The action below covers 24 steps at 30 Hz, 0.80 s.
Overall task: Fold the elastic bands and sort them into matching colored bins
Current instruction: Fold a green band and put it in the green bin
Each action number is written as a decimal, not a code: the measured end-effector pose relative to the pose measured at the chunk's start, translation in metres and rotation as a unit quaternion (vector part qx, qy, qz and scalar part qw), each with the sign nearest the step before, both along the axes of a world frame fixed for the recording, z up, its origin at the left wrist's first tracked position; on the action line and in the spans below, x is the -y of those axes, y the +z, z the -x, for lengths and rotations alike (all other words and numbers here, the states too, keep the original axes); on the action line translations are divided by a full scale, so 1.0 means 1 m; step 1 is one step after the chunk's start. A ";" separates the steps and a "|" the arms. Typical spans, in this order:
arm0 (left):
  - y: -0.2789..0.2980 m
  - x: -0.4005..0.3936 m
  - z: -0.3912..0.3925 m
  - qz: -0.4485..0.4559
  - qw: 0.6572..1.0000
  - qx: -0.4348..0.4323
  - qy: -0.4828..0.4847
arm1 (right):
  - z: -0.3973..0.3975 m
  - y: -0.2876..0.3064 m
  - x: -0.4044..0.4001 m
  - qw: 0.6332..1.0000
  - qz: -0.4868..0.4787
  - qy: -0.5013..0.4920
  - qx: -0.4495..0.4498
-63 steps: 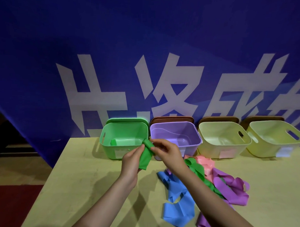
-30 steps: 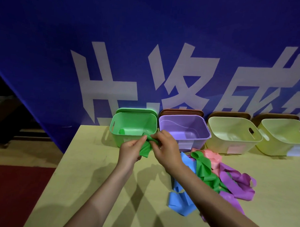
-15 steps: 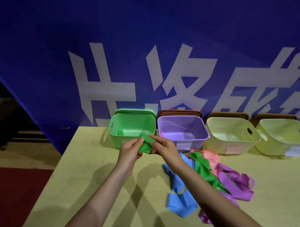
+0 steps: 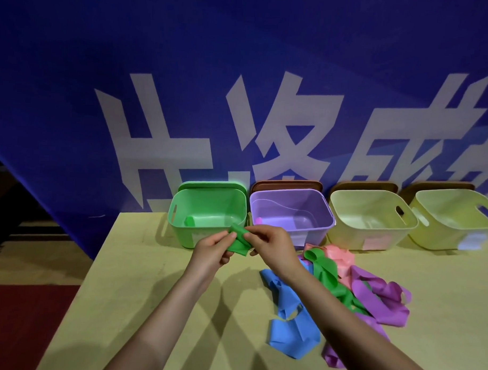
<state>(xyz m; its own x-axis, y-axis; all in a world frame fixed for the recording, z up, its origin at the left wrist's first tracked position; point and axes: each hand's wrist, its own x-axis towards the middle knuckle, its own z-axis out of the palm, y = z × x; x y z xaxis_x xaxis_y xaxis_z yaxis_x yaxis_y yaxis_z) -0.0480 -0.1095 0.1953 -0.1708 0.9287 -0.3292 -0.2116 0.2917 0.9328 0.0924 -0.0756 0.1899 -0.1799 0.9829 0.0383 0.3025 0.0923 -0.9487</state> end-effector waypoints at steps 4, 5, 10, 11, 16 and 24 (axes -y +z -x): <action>0.005 -0.001 0.002 0.066 0.991 0.117 0.006 | -0.001 -0.007 -0.002 0.998 -0.057 -0.011 0.022; 0.005 -0.001 0.003 0.075 0.988 0.138 0.007 | 0.000 -0.008 -0.001 0.998 -0.060 -0.016 0.015; 0.007 -0.001 0.001 0.113 0.975 0.192 0.007 | 0.001 -0.010 0.000 0.997 -0.059 -0.022 -0.036; 0.007 -0.001 0.001 0.120 0.974 0.193 0.012 | 0.001 -0.010 -0.001 0.997 -0.063 -0.020 -0.040; 0.016 0.000 0.006 0.128 0.947 0.295 0.023 | -0.002 -0.012 -0.003 0.994 -0.102 0.016 -0.034; 0.014 -0.003 0.006 0.066 0.957 0.281 0.024 | -0.003 -0.011 -0.002 0.988 -0.131 0.067 -0.044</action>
